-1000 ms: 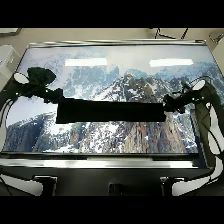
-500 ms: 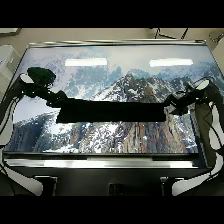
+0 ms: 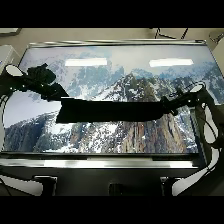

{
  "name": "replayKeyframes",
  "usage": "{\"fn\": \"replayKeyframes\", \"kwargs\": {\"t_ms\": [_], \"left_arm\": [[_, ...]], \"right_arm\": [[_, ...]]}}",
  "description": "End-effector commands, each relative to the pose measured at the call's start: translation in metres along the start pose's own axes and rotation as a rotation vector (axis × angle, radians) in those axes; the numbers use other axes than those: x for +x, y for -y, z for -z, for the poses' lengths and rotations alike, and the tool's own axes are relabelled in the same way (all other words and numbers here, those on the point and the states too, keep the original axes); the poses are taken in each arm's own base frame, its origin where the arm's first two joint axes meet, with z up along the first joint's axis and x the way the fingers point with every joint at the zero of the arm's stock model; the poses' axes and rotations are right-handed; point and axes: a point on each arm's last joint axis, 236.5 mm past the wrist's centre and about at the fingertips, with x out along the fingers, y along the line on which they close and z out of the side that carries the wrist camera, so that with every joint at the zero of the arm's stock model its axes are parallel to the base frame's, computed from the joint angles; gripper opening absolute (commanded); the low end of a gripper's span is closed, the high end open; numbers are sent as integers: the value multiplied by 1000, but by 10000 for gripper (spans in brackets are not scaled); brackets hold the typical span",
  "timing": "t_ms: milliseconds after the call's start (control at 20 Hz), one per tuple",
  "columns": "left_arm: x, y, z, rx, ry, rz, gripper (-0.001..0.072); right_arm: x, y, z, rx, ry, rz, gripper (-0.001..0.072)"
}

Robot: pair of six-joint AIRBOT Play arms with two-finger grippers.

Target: Fold the clothes and pants, and hang the long-sleeved shirts on hangers.

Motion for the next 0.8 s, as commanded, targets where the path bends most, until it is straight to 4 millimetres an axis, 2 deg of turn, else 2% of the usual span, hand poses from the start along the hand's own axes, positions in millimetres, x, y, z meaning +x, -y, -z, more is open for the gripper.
{"fn": "replayKeyframes", "kwargs": {"t_ms": [0, 100, 150, 250, 400, 450, 600, 700, 750], "left_arm": [[5, 37, -7, 52, 40, 48, 460], [31, 61, -20, 97, 106, 45, 114], [48, 75, -25, 119, 139, 44, 35], [97, 105, -22, 115, 168, 58, 35], [182, 152, 21, 47, 43, 149, 31], [203, 167, 37, 27, -2, 185, 26], [255, 201, 82, -15, -104, 245, 25], [284, 219, 105, -120, -135, 251, 25], [295, 235, 114, -158, -135, 280, 24]], "right_arm": [[-19, -52, 0, -91, 39, -146, 41], [-47, -83, 10, -158, 79, -188, 41], [-59, -96, 20, -195, 88, -193, 41], [-84, -126, 47, -286, 100, -200, 41], [-115, -171, 89, -420, 142, -212, 41], [-125, -186, 104, -463, 164, -218, 42], [-149, -225, 144, -558, 224, -252, 42], [-158, -246, 166, -599, 254, -282, 42], [-160, -253, 174, -613, 259, -290, 42]]}}
